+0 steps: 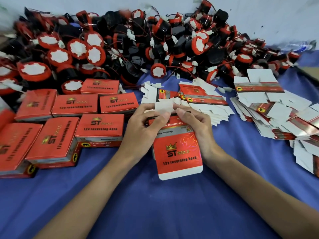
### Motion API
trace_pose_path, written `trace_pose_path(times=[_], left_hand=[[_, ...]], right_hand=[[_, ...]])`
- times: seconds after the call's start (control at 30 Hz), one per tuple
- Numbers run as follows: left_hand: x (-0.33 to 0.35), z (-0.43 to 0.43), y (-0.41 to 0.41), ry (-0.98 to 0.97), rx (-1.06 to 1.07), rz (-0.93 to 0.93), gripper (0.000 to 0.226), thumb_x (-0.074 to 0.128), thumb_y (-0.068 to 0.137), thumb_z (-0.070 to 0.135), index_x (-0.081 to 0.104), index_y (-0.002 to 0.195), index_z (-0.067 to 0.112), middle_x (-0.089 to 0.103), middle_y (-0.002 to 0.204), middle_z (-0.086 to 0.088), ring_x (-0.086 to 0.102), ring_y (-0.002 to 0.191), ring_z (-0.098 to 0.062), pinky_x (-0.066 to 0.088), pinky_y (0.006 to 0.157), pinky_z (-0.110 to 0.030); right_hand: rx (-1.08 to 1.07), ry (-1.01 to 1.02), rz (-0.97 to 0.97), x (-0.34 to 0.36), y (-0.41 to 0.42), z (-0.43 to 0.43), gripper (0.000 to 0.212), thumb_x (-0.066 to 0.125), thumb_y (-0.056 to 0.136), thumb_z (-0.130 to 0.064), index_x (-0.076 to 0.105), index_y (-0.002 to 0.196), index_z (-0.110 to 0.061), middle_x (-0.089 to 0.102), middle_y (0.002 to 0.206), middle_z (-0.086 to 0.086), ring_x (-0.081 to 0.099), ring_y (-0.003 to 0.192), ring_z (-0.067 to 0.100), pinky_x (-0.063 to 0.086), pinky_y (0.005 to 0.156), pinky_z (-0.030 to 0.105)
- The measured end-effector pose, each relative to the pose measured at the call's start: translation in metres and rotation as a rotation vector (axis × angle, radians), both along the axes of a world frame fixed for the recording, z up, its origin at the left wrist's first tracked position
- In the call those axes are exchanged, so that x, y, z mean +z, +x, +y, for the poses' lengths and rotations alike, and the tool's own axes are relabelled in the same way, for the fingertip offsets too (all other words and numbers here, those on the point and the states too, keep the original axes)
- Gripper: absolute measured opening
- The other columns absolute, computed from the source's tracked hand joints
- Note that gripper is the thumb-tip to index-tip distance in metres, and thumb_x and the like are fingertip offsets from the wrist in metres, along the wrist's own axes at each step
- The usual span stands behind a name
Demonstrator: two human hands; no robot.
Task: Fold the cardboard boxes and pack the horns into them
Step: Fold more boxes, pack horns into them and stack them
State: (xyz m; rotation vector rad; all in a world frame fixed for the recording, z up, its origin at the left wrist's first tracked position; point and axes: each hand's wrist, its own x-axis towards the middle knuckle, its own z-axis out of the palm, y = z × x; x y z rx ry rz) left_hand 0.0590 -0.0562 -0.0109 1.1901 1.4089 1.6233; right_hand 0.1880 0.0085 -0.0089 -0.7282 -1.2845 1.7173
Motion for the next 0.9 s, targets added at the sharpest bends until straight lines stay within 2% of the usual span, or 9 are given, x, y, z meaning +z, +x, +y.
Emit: trace_pose_path(times=[0.13,0.23,0.3,0.37,0.5,0.67,0.77,0.83,0.9], left_hand=[[-0.0006,-0.001,-0.0001,0.035,0.05,0.098,0.017,0.061,0.091,0.018,0.069,0.091,0.004,0.063,0.102,-0.004,0.063,0.096,-0.012,0.049,0.083,-0.024],[0.0026,-0.004,0.0001,0.052,0.052,0.128,0.013,0.061,0.092,0.018,0.065,0.089,0.007,0.064,0.095,-0.005,0.063,0.09,-0.017,0.05,0.081,-0.032],[0.003,-0.0045,0.0006,0.078,0.051,0.119,0.011,0.065,0.09,0.021,0.057,0.088,0.014,0.06,0.086,-0.001,0.06,0.081,-0.012,0.049,0.073,-0.025],[0.0024,-0.0049,0.0012,0.085,0.062,0.076,0.02,0.068,0.086,0.027,0.052,0.09,0.016,0.056,0.082,0.002,0.057,0.076,-0.008,0.047,0.068,-0.018],[0.0003,-0.0035,0.0004,0.08,0.045,0.134,0.031,0.061,0.081,0.034,0.059,0.071,0.005,0.06,0.074,-0.003,0.057,0.071,-0.012,0.044,0.067,-0.022],[-0.0028,-0.0015,-0.0026,0.067,-0.039,0.092,0.039,0.066,0.089,0.023,0.054,0.052,0.026,0.054,0.058,0.013,0.056,0.058,-0.003,0.042,0.058,-0.015],[-0.005,0.0012,-0.0055,0.045,-0.12,0.053,0.046,0.061,0.09,0.019,0.057,0.045,0.027,0.055,0.056,0.015,0.059,0.056,-0.003,0.044,0.055,-0.013],[-0.0049,0.0017,-0.0067,0.041,-0.149,0.043,0.044,0.059,0.091,0.019,0.062,0.048,0.029,0.059,0.057,0.015,0.061,0.057,-0.003,0.044,0.055,-0.013],[-0.0029,0.0004,-0.0075,0.049,-0.15,0.005,0.026,0.06,0.092,0.02,0.073,0.072,0.03,0.07,0.069,0.01,0.068,0.066,-0.006,0.049,0.059,-0.014]], right_hand=[[-0.009,0.105,0.032,0.0003,-0.0015,-0.0002,0.013,0.061,0.081,-0.013,0.06,0.094,-0.011,0.066,0.082,-0.001,0.064,0.073,0.015,0.053,0.063,0.027],[-0.011,0.143,0.039,0.001,-0.0017,-0.0003,0.011,0.06,0.082,-0.012,0.062,0.093,-0.01,0.068,0.079,-0.001,0.065,0.071,0.014,0.053,0.063,0.025],[-0.008,0.146,0.021,0.0013,-0.002,-0.0013,0.008,0.06,0.082,-0.014,0.066,0.083,-0.008,0.068,0.076,0.002,0.065,0.069,0.016,0.053,0.063,0.026],[-0.003,0.122,0.016,0.0009,-0.0025,-0.0015,0.011,0.06,0.081,-0.014,0.067,0.078,-0.007,0.068,0.072,0.003,0.065,0.065,0.015,0.053,0.06,0.025],[0.0,0.118,-0.012,0.0013,-0.0021,-0.0027,0.015,0.06,0.081,-0.014,0.063,0.071,-0.003,0.064,0.068,0.004,0.062,0.06,0.015,0.051,0.056,0.025],[-0.009,0.136,-0.05,-0.0008,-0.0005,-0.0043,0.029,0.06,0.081,-0.018,0.047,0.059,-0.004,0.047,0.063,0.009,0.048,0.055,0.018,0.042,0.053,0.026],[-0.031,0.163,-0.065,-0.0008,0.0007,-0.0034,0.022,0.067,0.08,-0.016,0.051,0.066,-0.01,0.05,0.061,0.002,0.048,0.055,0.014,0.042,0.051,0.023],[-0.04,0.161,-0.055,0.0,0.0008,-0.0048,0.013,0.061,0.076,-0.019,0.052,0.074,-0.01,0.051,0.063,0.002,0.049,0.057,0.015,0.043,0.052,0.023],[-0.034,0.18,-0.054,0.0009,0.0009,-0.0052,0.012,0.059,0.077,-0.02,0.053,0.078,-0.009,0.053,0.066,0.004,0.051,0.059,0.017,0.045,0.054,0.025]])
